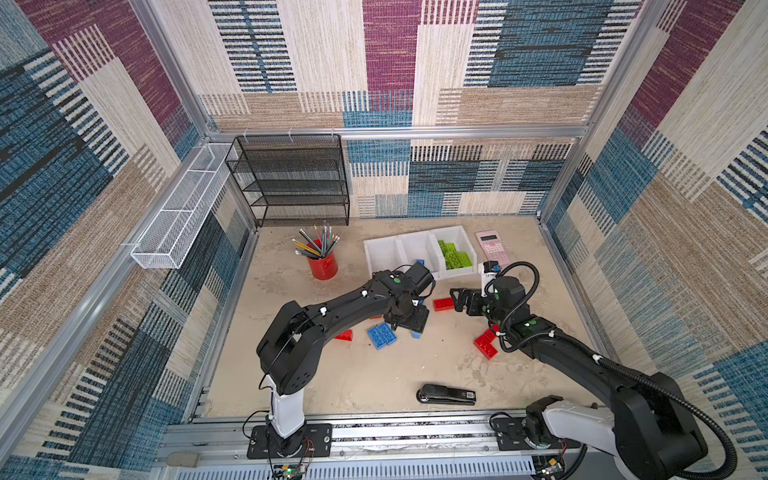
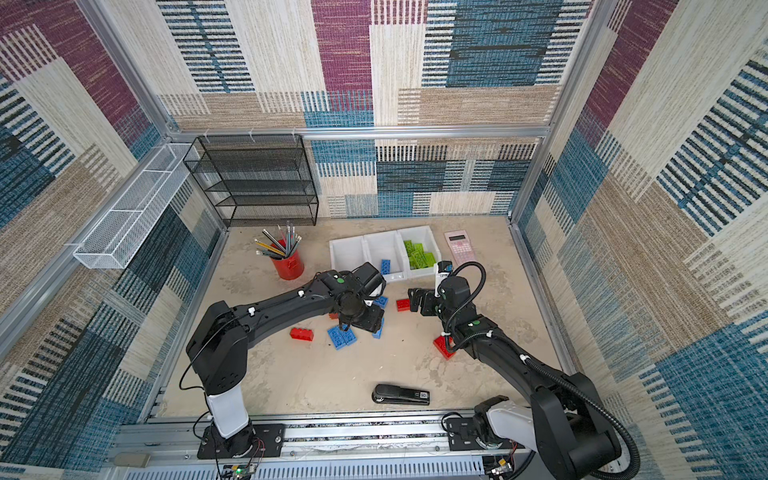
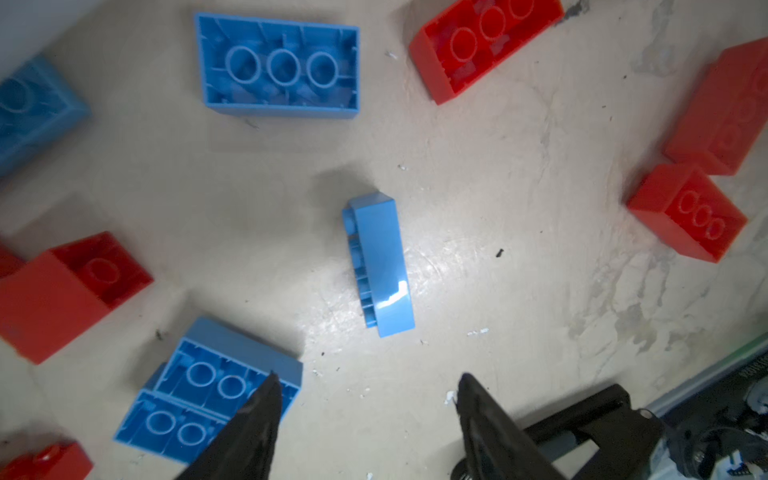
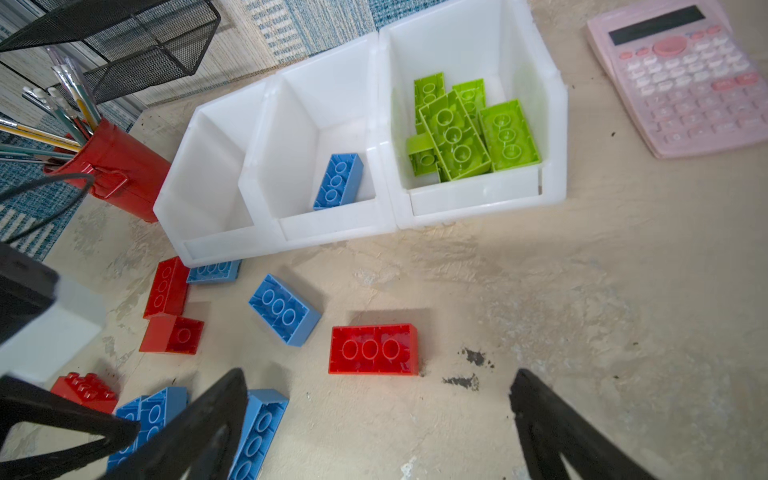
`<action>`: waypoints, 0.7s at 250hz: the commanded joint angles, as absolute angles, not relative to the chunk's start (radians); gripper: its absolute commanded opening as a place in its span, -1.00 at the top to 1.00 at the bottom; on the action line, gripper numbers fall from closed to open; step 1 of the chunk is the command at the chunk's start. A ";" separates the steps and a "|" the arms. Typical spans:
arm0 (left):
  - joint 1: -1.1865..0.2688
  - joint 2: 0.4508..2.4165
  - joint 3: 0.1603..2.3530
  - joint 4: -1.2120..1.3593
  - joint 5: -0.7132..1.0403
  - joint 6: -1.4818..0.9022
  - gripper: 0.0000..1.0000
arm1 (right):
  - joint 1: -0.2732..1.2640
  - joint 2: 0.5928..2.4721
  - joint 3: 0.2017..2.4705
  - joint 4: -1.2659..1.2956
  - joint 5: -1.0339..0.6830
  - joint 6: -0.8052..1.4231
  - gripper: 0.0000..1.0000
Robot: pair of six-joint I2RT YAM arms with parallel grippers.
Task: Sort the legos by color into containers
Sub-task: 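Move the left gripper over a blue brick while the right gripper withdraws, then close the left gripper on the upright blue brick and lift it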
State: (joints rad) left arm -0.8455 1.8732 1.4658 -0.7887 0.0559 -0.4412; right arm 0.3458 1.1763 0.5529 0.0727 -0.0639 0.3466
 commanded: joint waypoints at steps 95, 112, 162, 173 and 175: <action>-0.860 2.047 1.540 -0.727 0.069 -0.506 -0.30 | 0.316 1.134 0.473 0.154 -0.121 0.399 -0.99; -0.860 2.067 1.546 -0.725 0.074 -0.507 -0.25 | 0.316 1.137 0.473 0.156 -0.121 0.400 -0.99; -0.860 2.094 1.548 -0.714 0.077 -0.506 0.04 | 0.316 1.137 0.470 0.160 -0.118 0.398 -0.99; -0.861 2.097 1.548 -0.713 0.077 -0.505 0.12 | 0.315 1.139 0.469 0.160 -0.117 0.397 -0.99; -0.860 2.098 1.548 -0.713 0.078 -0.506 0.13 | 0.316 1.139 0.470 0.161 -0.117 0.398 -0.99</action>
